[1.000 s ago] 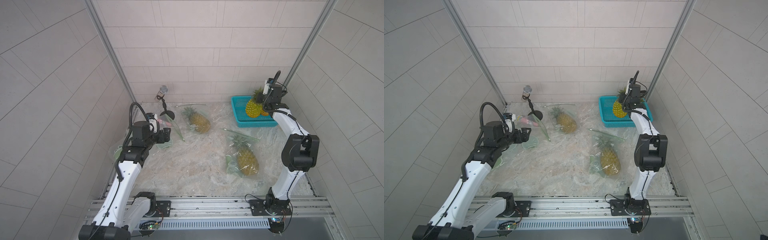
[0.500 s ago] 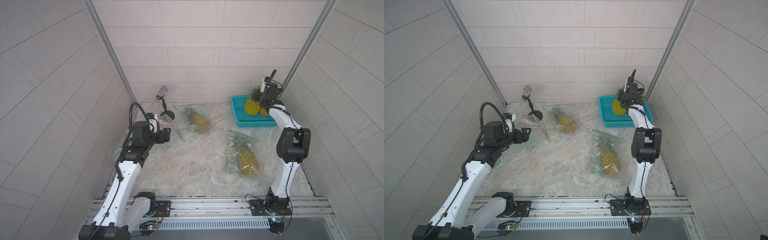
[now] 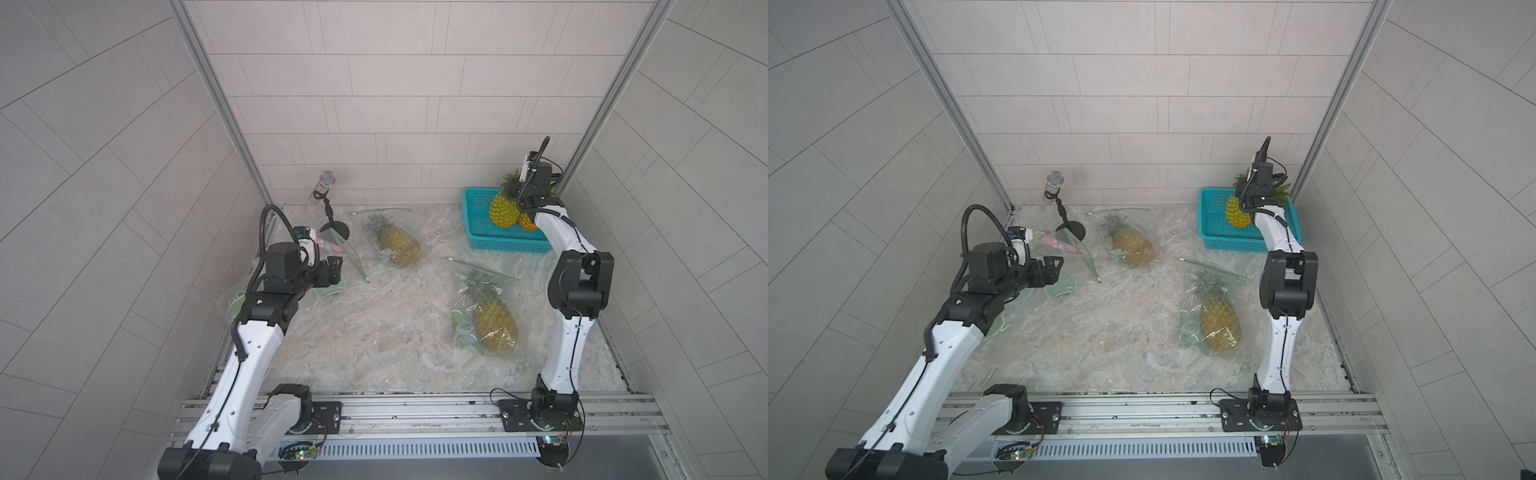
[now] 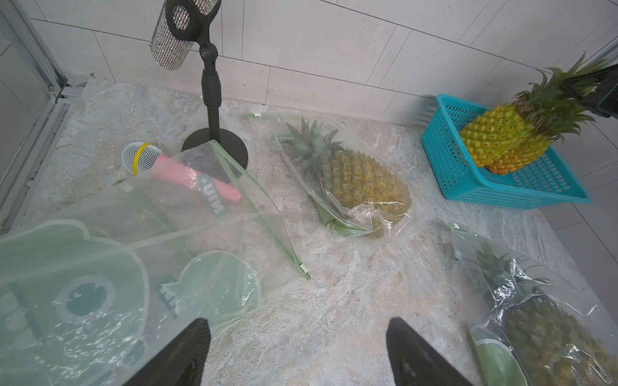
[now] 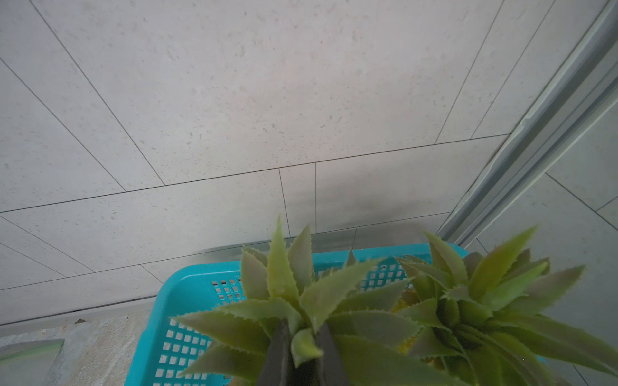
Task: Open the zip-top bag and take out the pineapple
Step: Place the pineapple in the basket.
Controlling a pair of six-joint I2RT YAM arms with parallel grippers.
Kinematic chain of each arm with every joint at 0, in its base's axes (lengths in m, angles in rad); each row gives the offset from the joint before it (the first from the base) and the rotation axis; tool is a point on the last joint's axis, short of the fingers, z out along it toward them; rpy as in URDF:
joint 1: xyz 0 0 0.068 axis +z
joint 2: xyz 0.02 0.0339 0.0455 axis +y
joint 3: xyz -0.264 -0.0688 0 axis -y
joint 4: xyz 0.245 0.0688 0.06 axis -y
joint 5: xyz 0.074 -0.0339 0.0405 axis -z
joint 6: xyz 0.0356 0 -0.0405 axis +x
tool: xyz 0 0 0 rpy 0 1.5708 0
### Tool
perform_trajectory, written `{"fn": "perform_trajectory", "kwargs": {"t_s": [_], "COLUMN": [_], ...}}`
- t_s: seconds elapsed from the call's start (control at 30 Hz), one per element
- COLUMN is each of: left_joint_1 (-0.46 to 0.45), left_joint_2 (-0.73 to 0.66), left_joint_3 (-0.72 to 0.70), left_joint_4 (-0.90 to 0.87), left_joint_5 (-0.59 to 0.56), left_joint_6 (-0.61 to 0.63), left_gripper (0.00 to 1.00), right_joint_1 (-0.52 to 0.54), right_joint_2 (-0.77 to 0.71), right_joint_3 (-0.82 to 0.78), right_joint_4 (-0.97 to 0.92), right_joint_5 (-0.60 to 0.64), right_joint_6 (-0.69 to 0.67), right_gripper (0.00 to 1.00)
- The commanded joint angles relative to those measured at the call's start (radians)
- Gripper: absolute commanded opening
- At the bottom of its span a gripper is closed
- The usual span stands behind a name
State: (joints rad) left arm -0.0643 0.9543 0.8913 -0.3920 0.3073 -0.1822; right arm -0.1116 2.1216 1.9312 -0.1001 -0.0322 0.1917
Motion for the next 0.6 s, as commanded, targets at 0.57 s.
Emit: {"fn": "perform_trajectory", "kwargs": {"t_s": [0.57], "left_joint_1": [-0.004], "left_joint_2": [-0.012], "left_joint_3": [-0.008], "left_joint_4": [0.024], "left_joint_5": [0.010], "left_joint_6": [0.020], "left_gripper": [0.87], "right_joint_1": [-0.010], "right_joint_2": [-0.373], "right_joint_3": [-0.186], "right_joint_4": [0.089], "right_joint_5": [-0.093], "right_joint_6": [-0.001], "right_gripper": [0.51]}}
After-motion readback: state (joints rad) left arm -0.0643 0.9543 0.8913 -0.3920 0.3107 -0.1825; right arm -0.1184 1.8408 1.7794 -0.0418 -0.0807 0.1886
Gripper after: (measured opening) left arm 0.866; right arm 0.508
